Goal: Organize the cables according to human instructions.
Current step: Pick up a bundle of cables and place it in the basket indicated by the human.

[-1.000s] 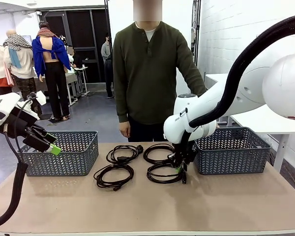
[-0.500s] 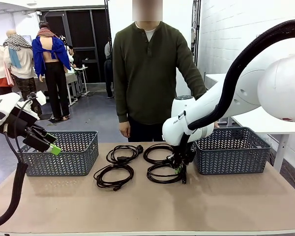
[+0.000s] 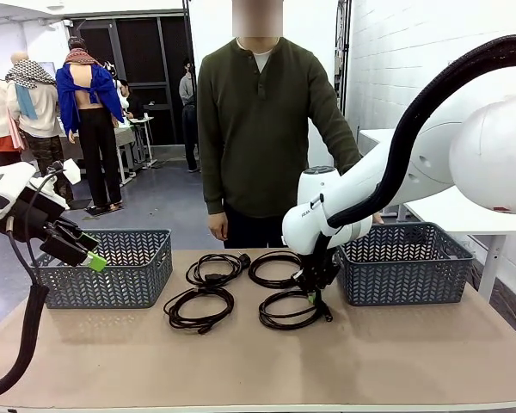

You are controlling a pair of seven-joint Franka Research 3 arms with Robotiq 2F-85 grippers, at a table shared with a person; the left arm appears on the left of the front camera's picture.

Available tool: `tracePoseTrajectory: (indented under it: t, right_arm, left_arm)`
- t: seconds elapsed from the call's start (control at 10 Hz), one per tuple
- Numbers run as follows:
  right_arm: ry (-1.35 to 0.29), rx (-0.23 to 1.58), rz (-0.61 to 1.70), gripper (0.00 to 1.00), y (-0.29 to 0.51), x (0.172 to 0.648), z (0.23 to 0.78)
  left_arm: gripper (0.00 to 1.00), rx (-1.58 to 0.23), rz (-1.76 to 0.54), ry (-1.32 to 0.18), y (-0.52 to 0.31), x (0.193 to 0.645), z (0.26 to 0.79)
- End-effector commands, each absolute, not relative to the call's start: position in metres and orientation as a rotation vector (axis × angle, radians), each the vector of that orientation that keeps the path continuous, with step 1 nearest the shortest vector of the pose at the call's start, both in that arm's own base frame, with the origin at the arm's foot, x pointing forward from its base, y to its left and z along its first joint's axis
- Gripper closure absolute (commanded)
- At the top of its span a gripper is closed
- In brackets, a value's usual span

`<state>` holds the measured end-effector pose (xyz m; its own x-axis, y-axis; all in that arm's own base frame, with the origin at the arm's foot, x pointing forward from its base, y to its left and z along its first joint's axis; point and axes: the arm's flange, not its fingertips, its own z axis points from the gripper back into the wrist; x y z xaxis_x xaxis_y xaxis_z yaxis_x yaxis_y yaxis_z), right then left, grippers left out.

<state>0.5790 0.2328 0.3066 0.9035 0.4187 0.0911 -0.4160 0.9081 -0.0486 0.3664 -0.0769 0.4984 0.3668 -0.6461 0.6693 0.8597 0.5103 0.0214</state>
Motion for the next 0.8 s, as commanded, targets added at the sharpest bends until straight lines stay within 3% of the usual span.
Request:
tracePoseTrajectory:
  t: [0.0,0.7]
  right_arm:
    - [-0.119,-0.066,0.435,1.0,0.24,0.58,0.313]
    - [-0.104,0.002,0.582,1.0,0.234,0.569,0.397]
  left_arm:
    - [0.0,-0.376,-1.011,-0.687,-0.074,0.369,0.497]
    - [0.0,-0.376,-1.011,-0.687,-0.074,0.369,0.497]
